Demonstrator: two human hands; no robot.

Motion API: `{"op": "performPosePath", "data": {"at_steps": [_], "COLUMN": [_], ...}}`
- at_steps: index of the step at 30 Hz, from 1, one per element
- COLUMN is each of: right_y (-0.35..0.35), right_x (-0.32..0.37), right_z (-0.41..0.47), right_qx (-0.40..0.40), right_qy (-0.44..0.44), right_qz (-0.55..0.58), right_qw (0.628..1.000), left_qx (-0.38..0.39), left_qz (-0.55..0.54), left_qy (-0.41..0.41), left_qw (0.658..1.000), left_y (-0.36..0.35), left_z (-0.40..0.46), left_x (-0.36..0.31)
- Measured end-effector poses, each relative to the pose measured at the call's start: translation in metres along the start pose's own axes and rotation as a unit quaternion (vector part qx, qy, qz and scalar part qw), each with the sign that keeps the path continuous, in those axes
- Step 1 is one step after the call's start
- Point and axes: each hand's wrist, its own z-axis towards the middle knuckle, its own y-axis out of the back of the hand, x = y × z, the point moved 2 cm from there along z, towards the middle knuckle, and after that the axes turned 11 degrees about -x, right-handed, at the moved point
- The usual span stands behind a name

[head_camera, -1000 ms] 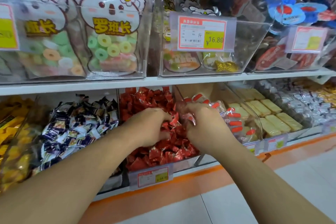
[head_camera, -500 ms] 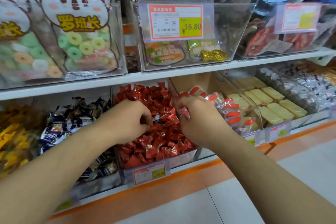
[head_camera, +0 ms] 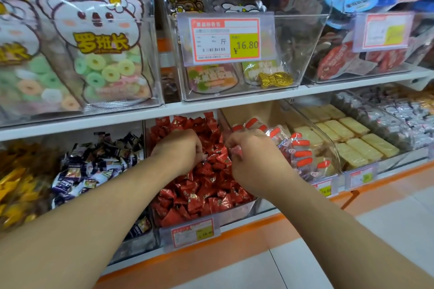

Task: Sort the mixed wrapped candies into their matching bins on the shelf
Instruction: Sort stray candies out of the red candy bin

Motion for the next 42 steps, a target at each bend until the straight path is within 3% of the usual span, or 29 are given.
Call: {"op": "performPosePath", "data": {"at_steps": [15, 25, 30, 35, 40, 42], "right_y": [-0.009, -0.005, -0.005, -0.004, -0.003, -0.007], "right_x": [-0.007, -0.001, 0.011, 0.020, 0.034, 0.041], "right_z": [0.001, 0.000, -0.005, -0.012, -0.014, -0.015], "right_qx": [-0.011, -0.003, -0.011, -0.008, -0.017, 0.019], "right_qy": [0.037, 0.016, 0.034, 0.038, 0.053, 0.064], "right_qz": [0.002, -0.003, -0.027, -0.052, -0.047, -0.031], "right_qw": [0.999, 1.000, 0.999, 0.998, 0.997, 0.997], "left_qx": [-0.028, -0.141, -0.179, -0.178, -0.124, -0.109], "left_qz": [0.040, -0.129, -0.155, -0.032, -0.073, -0.100], "left_qy": [0.057, 0.017, 0.089, 0.176, 0.073, 0.013], "left_qw": [0.997, 0.981, 0.968, 0.968, 0.987, 0.989], "left_y": [-0.014, 0.037, 0.081, 0.114, 0.099, 0.086], "left_z": [0.003, -0.038, -0.085, -0.122, -0.136, -0.136], "left_x": [-0.007, -0.007, 0.028, 0.080, 0.064, 0.053]}}
